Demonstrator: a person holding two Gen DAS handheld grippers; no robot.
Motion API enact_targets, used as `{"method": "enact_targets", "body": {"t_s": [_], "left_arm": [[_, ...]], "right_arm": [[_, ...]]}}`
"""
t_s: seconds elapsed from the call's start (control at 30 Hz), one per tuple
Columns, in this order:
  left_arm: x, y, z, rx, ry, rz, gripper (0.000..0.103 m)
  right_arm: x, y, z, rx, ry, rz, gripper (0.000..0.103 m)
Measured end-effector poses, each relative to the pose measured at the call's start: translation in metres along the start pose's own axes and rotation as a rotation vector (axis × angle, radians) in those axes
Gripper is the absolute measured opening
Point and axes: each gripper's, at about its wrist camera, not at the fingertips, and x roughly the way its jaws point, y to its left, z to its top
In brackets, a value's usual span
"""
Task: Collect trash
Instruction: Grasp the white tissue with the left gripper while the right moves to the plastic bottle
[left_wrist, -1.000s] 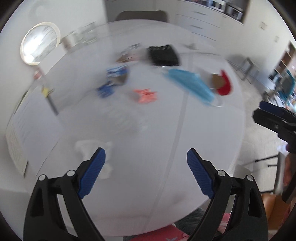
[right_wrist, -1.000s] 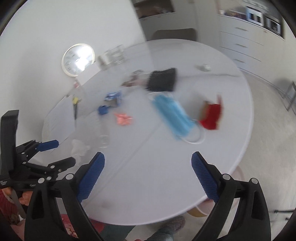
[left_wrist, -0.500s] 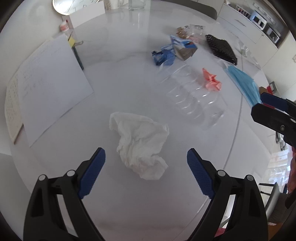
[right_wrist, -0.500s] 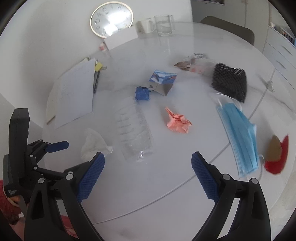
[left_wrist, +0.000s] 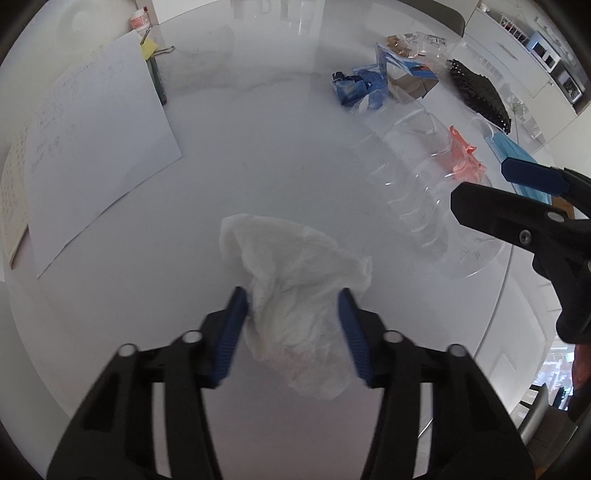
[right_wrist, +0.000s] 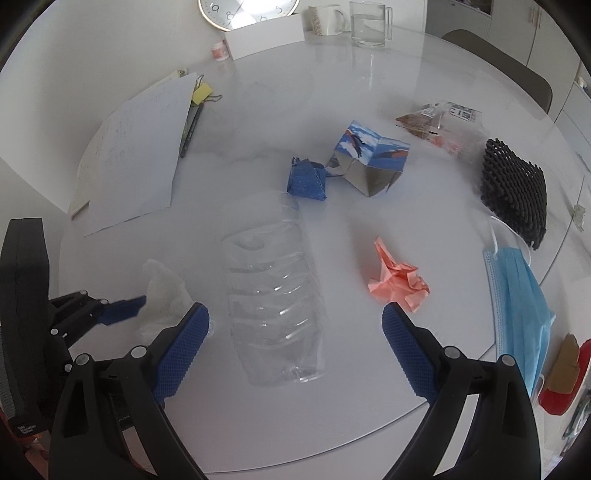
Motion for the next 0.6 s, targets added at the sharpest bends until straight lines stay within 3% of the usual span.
{"method": "enact_targets", "body": {"t_s": [0.07,0.17,0.6], "left_arm": [[0.001,0.001,0.000,0.004,-0.010,0.033,0.025],[0.001,0.007,0.003,-0.007,-0.010,0.020,0.011],[-0.029,0.031,0.012,0.009,-0.049,0.010,0.008]], "right_arm": [[0.002,0.002,0.001,-0.006,0.003,0.001,0.094],[0.004,0.004,0.002,-0.016,0.006,-0.006,0.094],[0.024,0.018,0.013,-0.038,0.036,0.002,0.094]]}}
